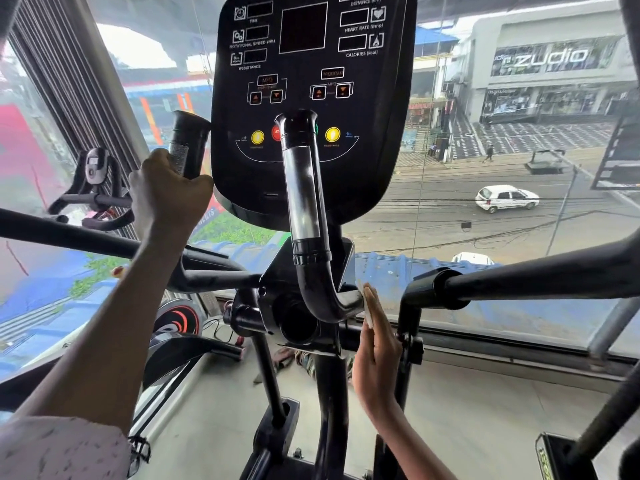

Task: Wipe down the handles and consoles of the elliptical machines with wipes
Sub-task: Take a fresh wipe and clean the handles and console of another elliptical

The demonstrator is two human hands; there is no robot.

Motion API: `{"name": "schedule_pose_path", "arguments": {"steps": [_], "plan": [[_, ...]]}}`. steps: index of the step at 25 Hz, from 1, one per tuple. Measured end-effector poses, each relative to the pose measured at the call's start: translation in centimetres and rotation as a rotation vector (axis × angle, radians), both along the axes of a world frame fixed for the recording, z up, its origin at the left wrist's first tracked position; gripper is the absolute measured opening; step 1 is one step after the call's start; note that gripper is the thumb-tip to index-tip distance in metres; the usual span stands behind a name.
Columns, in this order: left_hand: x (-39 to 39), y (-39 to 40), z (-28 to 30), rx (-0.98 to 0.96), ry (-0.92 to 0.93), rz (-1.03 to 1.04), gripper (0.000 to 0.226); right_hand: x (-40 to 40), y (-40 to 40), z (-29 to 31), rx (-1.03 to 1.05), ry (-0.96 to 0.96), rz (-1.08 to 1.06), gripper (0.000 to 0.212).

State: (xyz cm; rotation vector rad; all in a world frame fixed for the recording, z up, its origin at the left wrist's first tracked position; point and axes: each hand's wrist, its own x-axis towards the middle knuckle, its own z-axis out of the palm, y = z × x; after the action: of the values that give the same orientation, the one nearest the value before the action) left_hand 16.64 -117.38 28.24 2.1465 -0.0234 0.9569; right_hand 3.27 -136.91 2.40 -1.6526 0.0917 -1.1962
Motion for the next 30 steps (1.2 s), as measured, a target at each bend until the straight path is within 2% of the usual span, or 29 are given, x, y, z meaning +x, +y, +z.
{"name": "schedule_pose_path", "arguments": {"steps": [4,6,9,14,18,22,27,30], "plan": [[-0.2,0.0,0.1,0.004,-0.008,-0.006,0.023,-0.7,0.0,-1.7,-0.088,-0.015,0.011,0.05],[-0.4,-0.1,0.1,0.003,-0.006,-0.003,0.022,1.0,-2.0,-1.6,0.008,0.072,-0.02,0.05],[-0.7,-0.2,0.2,-0.001,-0.01,0.0,0.021,2.8,-4.1,0.2,0.192,0.2,0.071,0.044],[-0.9,-0.4,0.4,0.02,-0.01,0.025,0.02,1.0,-2.8,-0.4,0.243,0.106,0.192,0.047],[-0.9,-0.4,0.4,0.025,-0.006,0.027,0.02,3.8,-5.6,-0.5,0.255,0.2,0.235,0.042],[-1.1,-0.4,0.5,0.015,-0.002,0.021,0.02,6.8,-8.6,0.2,0.389,0.357,0.472,0.039],[-1.4,-0.6,0.5,0.03,-0.018,0.031,0.018,5.8,-8.5,-1.0,0.498,0.247,0.487,0.036],[-1.7,-0.8,0.8,0.05,-0.016,0.051,0.018,7.6,-9.1,-0.6,0.463,0.359,0.515,0.035]]}}
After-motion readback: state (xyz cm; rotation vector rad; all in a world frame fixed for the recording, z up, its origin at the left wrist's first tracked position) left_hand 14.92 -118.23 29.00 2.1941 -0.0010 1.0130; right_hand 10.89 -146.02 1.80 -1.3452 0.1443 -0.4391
